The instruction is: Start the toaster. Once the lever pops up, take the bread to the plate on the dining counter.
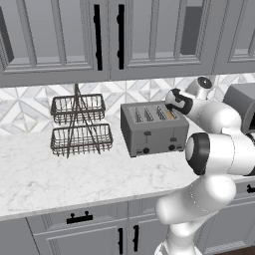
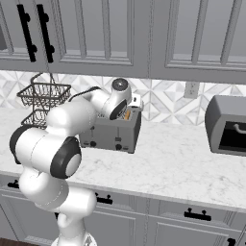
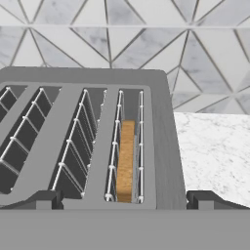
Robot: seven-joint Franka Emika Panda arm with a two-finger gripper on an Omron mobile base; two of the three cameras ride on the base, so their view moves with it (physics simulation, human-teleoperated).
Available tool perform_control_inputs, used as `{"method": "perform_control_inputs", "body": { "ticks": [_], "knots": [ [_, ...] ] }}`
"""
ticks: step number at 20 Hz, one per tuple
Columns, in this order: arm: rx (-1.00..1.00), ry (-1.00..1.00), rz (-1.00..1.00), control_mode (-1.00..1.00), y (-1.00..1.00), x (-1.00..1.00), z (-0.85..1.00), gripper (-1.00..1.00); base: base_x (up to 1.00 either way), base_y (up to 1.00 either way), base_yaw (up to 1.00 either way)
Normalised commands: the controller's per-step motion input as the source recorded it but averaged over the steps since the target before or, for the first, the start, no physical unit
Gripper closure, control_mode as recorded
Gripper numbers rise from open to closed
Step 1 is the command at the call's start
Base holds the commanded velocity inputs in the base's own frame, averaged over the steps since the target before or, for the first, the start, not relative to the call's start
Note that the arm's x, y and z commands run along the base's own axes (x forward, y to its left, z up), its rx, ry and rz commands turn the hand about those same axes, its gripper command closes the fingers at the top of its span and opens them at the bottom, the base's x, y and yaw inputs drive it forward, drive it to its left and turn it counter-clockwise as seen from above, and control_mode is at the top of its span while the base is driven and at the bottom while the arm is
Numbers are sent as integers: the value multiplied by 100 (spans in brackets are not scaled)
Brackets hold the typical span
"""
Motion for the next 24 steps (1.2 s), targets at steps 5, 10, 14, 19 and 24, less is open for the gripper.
{"method": "perform_control_inputs", "body": {
  "ticks": [5,10,14,19,24],
  "knots": [
    [0,0,0,-100,0,0,0,-100,0,0,0],
    [0,0,0,-100,0,0,0,-100,0,0,0],
    [0,0,0,-100,0,0,0,-100,0,0,0],
    [0,0,0,-100,0,0,0,-100,0,0,0],
    [0,0,0,-100,0,0,0,-100,0,0,0]
  ]
}}
